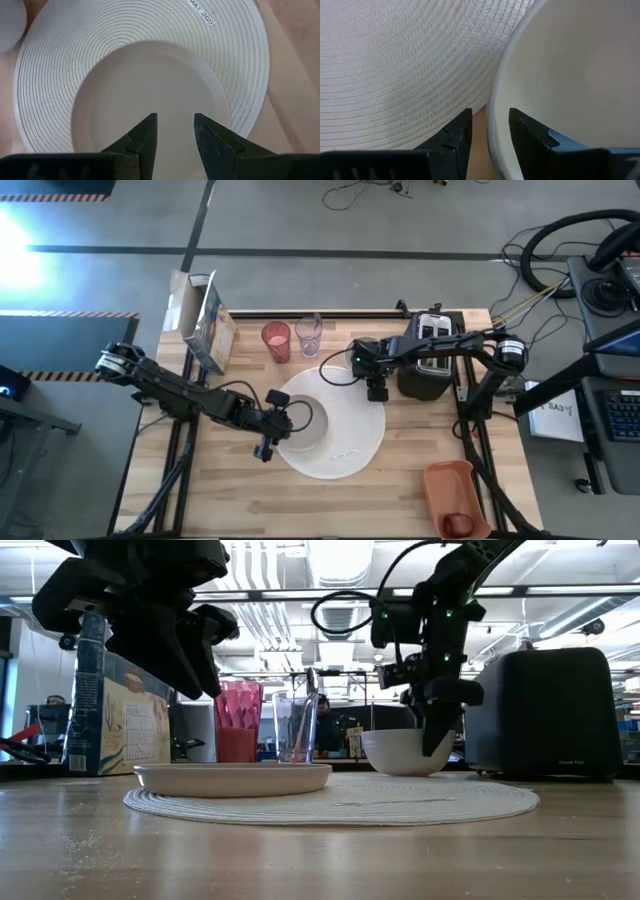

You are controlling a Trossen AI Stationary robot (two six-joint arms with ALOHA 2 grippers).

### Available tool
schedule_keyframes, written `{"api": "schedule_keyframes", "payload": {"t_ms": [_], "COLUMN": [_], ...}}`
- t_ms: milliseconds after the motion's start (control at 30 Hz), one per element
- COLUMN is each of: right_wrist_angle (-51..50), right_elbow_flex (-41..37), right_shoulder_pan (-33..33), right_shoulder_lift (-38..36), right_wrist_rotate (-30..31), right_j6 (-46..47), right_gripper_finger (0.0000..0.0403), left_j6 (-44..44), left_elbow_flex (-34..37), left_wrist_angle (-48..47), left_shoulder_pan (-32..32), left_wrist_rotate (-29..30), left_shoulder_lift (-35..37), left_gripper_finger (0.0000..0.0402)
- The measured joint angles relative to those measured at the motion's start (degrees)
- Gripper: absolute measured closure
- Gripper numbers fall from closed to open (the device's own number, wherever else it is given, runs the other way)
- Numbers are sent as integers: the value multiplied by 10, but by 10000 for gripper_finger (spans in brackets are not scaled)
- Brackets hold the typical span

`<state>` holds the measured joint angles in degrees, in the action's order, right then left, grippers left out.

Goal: Arrange a breakfast setting
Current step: Put the white bowl on the white placemat to the right side of the peach plate

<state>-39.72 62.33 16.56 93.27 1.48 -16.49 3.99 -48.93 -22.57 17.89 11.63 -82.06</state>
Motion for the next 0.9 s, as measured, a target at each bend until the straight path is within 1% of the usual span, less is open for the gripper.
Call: {"api": "schedule_keyframes", "payload": {"t_ms": [200,267,333,500,533,767,900], "right_wrist_angle": [-2,-3,-3,-4,-4,-33,-45], "right_elbow_flex": [0,0,0,0,0,0,4], "right_shoulder_pan": [0,0,0,0,0,-5,-29], "right_shoulder_lift": [8,8,7,7,7,-6,-29], "right_wrist_rotate": [0,0,0,0,1,2,-1], "right_j6": [0,0,0,2,7,36,42], "right_gripper_finger": [290,299,316,379,387,394,394], "left_j6": [-2,-2,-4,-4,-4,-11,-15], "left_elbow_flex": [0,0,0,0,0,0,0], "left_wrist_angle": [0,0,0,0,0,1,2], "left_shoulder_pan": [-1,-2,-2,-2,-2,-2,-2], "left_wrist_rotate": [0,0,0,0,0,0,0], "left_shoulder_lift": [0,0,0,0,0,0,0], "left_gripper_finger": [288,288,288,288,288,288,288]}}
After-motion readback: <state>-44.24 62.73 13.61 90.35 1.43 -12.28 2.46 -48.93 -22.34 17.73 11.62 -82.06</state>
